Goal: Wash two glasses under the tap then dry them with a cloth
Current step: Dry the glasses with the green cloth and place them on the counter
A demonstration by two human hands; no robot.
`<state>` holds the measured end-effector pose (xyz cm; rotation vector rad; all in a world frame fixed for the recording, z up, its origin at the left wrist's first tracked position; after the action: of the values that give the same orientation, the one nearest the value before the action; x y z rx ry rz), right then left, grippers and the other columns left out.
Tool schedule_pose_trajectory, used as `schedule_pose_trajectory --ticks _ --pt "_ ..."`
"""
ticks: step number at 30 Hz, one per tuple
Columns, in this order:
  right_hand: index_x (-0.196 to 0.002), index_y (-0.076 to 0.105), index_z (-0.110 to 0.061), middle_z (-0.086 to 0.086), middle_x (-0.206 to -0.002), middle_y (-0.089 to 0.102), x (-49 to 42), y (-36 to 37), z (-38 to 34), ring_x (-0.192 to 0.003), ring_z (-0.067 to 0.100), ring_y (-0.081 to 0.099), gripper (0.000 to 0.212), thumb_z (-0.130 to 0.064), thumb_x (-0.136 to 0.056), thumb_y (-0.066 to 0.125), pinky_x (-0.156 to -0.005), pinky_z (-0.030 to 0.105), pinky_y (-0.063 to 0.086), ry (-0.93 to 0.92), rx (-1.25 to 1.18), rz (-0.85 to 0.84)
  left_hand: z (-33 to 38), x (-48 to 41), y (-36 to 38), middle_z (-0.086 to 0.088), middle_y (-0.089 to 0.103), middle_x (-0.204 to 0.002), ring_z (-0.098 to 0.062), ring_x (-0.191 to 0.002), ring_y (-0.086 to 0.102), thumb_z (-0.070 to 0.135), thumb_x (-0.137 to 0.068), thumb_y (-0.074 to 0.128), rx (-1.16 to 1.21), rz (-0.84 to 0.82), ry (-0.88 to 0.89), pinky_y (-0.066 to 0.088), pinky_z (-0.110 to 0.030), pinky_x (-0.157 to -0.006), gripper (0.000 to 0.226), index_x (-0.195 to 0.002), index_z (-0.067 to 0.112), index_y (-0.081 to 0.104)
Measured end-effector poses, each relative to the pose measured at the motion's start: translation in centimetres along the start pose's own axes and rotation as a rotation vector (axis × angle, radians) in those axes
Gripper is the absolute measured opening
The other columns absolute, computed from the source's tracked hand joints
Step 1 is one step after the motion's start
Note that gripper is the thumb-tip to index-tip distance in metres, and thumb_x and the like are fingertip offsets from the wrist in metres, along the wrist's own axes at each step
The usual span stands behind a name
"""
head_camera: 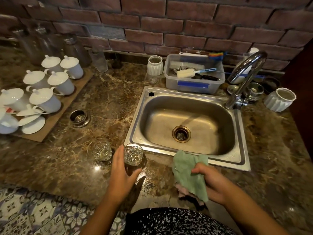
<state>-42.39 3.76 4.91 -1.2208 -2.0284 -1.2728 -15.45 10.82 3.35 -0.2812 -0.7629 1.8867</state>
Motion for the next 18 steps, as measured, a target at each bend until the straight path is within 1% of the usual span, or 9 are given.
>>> schedule_pose_trajectory --ticks 2,3,5,7,9,11,14,16,18 --pt "-0.122 0.061 -0.005 0.027 -0.113 0.069 0.4 0.0 -0.3 -0.1 0.043 0.066 0.064 -0.022 -0.061 0.069 -0.1 0.061 0.049 -0.045 0.383 0.123 2.8 1.1 -0.8 0.005 0.024 -0.159 -0.016 -0.145 0.028 0.024 -0.087 0.076 -0.129 0.105 0.233 0.033 -0.045 -0.117 0.082 -0.155 0.022 0.03" --pt "-0.115 0.065 -0.011 0.021 -0.109 0.071 0.7 0.5 -0.6 -0.1 0.039 0.067 0.059 -0.027 -0.058 0.068 -0.099 0.06 0.051 -0.061 0.538 0.138 4.5 1.5 -0.7 0.004 0.032 -0.155 -0.016 -0.142 0.035 0.026 -0.088 0.074 -0.114 0.097 0.291 0.036 -0.042 -0.115 0.073 -0.151 0.019 0.039" --pt "-0.109 0.067 -0.02 0.012 -0.108 0.072 1.1 1.7 -1.1 -0.101 0.032 0.069 0.042 -0.022 -0.067 0.063 -0.096 0.053 0.055 -0.091 0.662 0.077 7.7 1.9 0.6 0.015 0.04 -0.149 -0.004 -0.136 0.04 0.038 -0.085 0.076 0.014 -0.106 0.315 0.034 -0.027 -0.112 0.069 -0.147 0.029 0.045" --pt "-0.11 0.067 -0.015 0.012 -0.102 0.075 1.7 2.6 -1.5 -0.094 0.028 0.071 0.038 -0.005 -0.074 0.058 -0.086 0.044 0.058 -0.087 0.56 -0.026 9.7 1.7 2.9 0.021 0.046 -0.146 0.004 -0.133 0.043 0.05 -0.078 0.078 0.135 -0.406 0.271 0.036 -0.019 -0.109 0.073 -0.143 0.043 0.045" --pt "-0.116 0.064 -0.003 0.021 -0.104 0.073 1.7 2.2 -1.5 -0.094 0.033 0.071 0.05 0.002 -0.067 0.055 -0.083 0.043 0.058 -0.039 0.308 -0.09 9.7 0.9 5.0 0.016 0.059 -0.135 -0.002 -0.124 0.057 0.047 -0.073 0.081 0.243 -0.595 0.15 0.048 -0.022 -0.102 0.064 -0.132 0.045 0.055" --pt "-0.125 0.06 0.004 0.029 -0.121 0.066 1.2 1.0 -1.3 -0.107 0.04 0.066 0.064 0.003 -0.061 0.061 -0.089 0.046 0.057 0.014 0.099 -0.129 8.1 0.2 6.4 0.003 0.072 -0.12 -0.015 -0.11 0.068 0.043 -0.067 0.083 0.436 -0.699 -0.06 0.056 -0.03 -0.094 0.058 -0.12 0.029 0.067" --pt "-0.132 0.057 0.007 0.033 -0.136 0.056 0.2 -0.7 -0.6 -0.117 0.043 0.061 0.081 0.0 -0.054 0.078 -0.091 0.049 0.057 0.08 -0.064 -0.12 5.3 0.3 8.8 -0.016 0.074 -0.115 -0.03 -0.102 0.071 0.025 -0.068 0.087 0.674 -0.823 -0.365 0.057 -0.041 -0.091 0.06 -0.12 0.006 0.066" --pt "-0.133 0.056 0.005 0.033 -0.135 0.057 -0.7 -1.9 0.3 -0.121 0.044 0.059 0.066 -0.002 -0.069 0.071 -0.093 0.051 0.056 0.097 -0.091 -0.039 4.0 0.2 9.9 -0.019 0.074 -0.114 -0.031 -0.1 0.072 0.018 -0.07 0.086 0.678 -0.823 -0.47 0.059 -0.042 -0.088 0.059 -0.122 0.001 0.063" --pt "-0.134 0.054 0.003 0.033 -0.132 0.059 -1.7 -3.6 1.1 -0.125 0.045 0.056 0.049 -0.002 -0.085 0.057 -0.093 0.052 0.053 0.099 -0.1 0.118 3.2 -0.2 10.9 -0.021 0.073 -0.117 -0.034 -0.103 0.072 0.016 -0.071 0.087 0.67 -0.801 -0.503 0.057 -0.046 -0.092 0.062 -0.125 0.0 0.062"
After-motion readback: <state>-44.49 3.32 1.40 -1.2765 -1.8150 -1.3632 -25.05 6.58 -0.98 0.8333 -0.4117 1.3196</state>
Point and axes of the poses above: each hand's wrist, its own x-axis away from the middle knuckle, its own y-axis out of the palm, z = x × y, the point moved 4 cm from there along -x, towards the middle knuckle
